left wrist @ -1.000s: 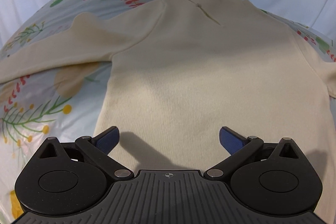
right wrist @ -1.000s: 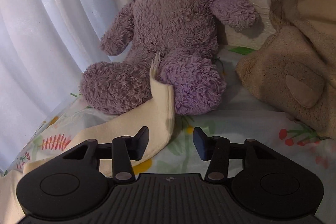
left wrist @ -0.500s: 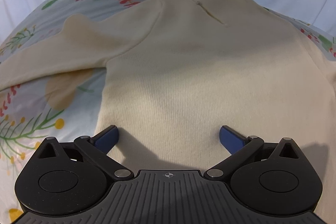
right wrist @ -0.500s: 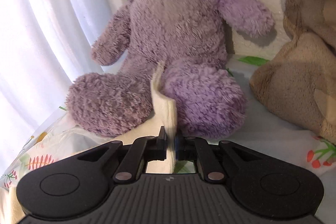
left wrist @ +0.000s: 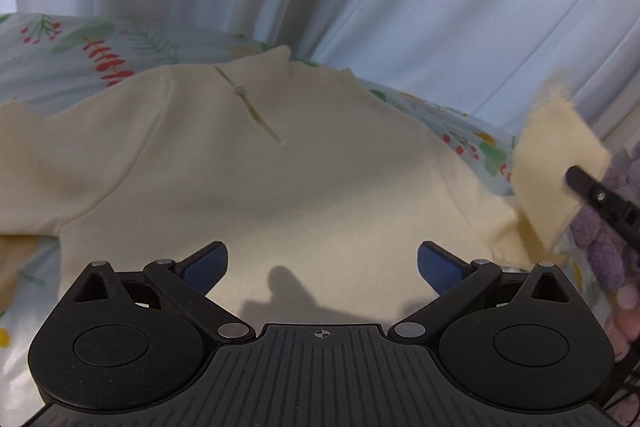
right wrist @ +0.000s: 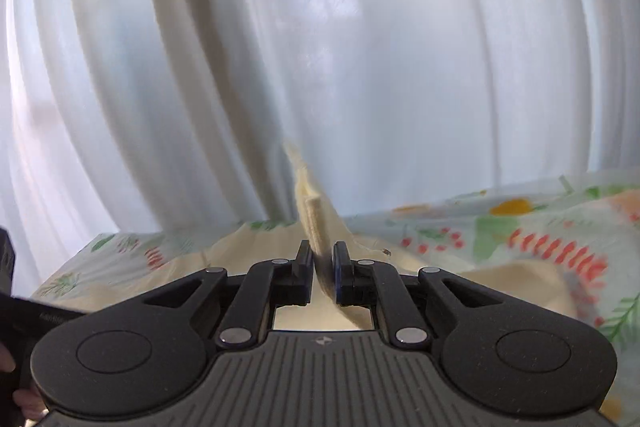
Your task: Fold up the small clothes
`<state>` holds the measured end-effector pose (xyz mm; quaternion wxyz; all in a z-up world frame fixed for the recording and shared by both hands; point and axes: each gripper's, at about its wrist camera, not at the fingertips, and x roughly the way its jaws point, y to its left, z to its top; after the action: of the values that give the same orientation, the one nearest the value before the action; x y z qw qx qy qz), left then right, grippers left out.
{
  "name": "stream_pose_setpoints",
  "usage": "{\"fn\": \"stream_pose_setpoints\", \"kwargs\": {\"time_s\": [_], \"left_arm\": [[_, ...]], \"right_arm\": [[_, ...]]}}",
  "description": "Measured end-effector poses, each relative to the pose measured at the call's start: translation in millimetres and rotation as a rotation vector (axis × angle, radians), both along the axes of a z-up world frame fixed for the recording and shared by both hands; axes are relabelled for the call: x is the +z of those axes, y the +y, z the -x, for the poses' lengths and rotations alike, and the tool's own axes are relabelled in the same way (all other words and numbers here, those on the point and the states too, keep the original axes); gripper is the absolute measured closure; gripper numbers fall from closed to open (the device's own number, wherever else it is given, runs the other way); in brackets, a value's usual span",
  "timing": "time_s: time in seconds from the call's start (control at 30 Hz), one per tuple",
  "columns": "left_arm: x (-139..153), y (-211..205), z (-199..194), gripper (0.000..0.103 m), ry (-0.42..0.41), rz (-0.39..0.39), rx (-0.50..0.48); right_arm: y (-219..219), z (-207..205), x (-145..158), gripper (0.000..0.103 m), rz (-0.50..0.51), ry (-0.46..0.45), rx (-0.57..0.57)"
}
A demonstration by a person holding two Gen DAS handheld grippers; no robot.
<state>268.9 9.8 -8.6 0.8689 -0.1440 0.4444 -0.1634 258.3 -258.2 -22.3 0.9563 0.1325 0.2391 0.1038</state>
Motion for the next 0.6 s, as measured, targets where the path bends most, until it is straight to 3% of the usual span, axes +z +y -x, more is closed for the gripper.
{"fn": "stream_pose_setpoints", "kwargs": {"time_s": [0.07,0.17,0.23,0.3,0.37,0.53,0.6], "left_arm": [[0,-8,-14,0.000,-0.012,0.049,-0.059],[-10,-16,-35,0.002,0.015,0.095,-0.113],[-23,-23,-48,0.009,0.073,0.140,-0.160],[-40,-28,-59,0.026,0.160,0.204,-0.170],[-50,-33,-63,0.027,0.207,0.263,-0.193],[-69,-47,-71,0.042,0.278,0.325,-0.216],[-73,-52,-73,0.053,0.289,0.337,-0.206]], "right_arm": [[14,-2,-20,0.088,-0.064,0.102,-0.007],[7,6,-36,0.088,-0.149,0.185,-0.093],[-4,10,-40,0.088,-0.151,0.223,-0.145],[-11,20,-42,0.088,-0.148,0.245,-0.182],[-18,27,-43,0.088,-0.152,0.260,-0.216],[-25,42,-48,0.088,-0.173,0.272,-0.263],[-25,44,-52,0.088,-0.191,0.278,-0.261]]}}
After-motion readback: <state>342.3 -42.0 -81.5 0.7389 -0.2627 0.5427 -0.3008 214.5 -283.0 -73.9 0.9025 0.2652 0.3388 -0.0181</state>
